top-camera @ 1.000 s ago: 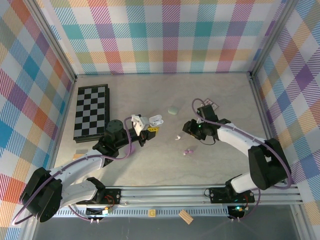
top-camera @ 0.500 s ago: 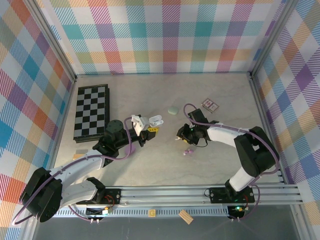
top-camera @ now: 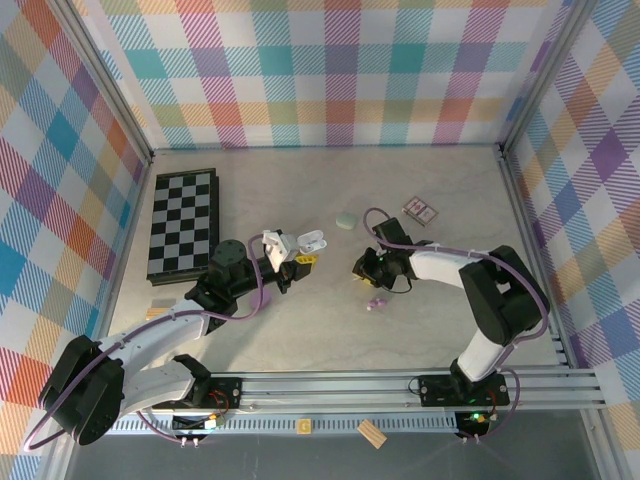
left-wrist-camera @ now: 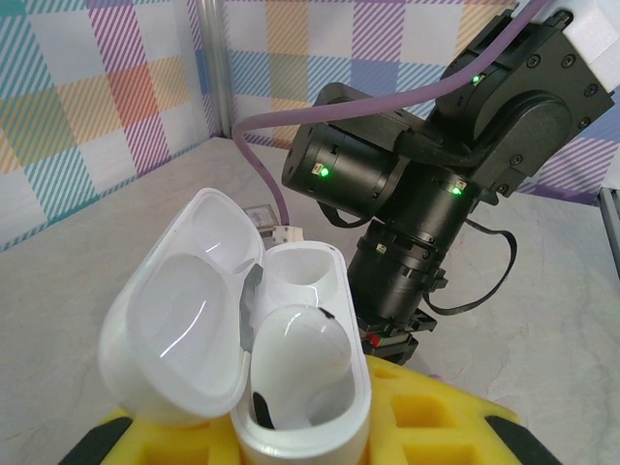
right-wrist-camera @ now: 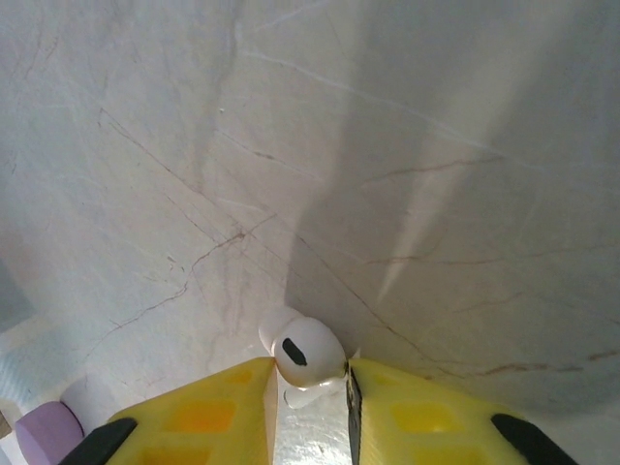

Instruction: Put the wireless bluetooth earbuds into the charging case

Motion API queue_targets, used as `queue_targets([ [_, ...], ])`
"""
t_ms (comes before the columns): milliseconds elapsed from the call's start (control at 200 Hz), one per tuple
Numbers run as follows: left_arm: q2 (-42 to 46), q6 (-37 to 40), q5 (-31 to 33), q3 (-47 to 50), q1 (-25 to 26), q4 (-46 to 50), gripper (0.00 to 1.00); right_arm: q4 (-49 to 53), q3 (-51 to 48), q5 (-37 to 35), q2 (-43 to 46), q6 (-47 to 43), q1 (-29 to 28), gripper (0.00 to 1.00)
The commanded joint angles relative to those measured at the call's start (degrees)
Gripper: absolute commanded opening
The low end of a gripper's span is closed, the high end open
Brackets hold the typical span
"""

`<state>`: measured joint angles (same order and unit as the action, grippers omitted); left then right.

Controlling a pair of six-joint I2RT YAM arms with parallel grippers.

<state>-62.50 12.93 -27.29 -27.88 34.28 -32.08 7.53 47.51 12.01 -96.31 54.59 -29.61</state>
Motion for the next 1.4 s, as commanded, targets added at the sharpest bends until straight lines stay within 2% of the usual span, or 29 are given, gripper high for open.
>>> queue_targets([
  [0, 1.5, 0.8, 0.3, 0.9, -0.4, -1.9, 0.01, 0.6, 1.6, -0.4, -1.5, -1.0, -0.2, 0.26],
  [270, 1.9, 1.1, 0.3, 0.7, -0.4, -1.4, 0.01, 3.1, 3.3, -2.1, -2.7, -3.3, -0.2, 0.30],
  [420, 1.8, 1.2, 0.3, 0.6, -0.4, -1.3, 0.01, 5.1, 4.9, -3.4, -4.3, -5.0, 0.0, 0.27],
  [605, 2.1, 1.2, 0.3, 0.6, -0.4, -1.0, 0.02, 4.5, 5.2, -1.4, -5.4, -5.4, -0.2, 0.22],
  [740, 1.9, 1.2, 0.4, 0.8, -0.4, -1.0, 0.02, 5.4, 5.4, -2.3, -4.2, -9.1, -0.2, 0.18],
  [1175, -0.6, 0.0, -0.5, 0.3, -0.7, -1.5, 0.01, 5.6, 3.0, -7.5, 10.4, -31.6, -1.7, 0.19],
  [1395, -3.6, -0.5, -2.0, -1.1, -0.8, -0.8, 0.01, 9.8, 4.4, -8.3, 19.7, -38.4, -3.6, 0.20],
])
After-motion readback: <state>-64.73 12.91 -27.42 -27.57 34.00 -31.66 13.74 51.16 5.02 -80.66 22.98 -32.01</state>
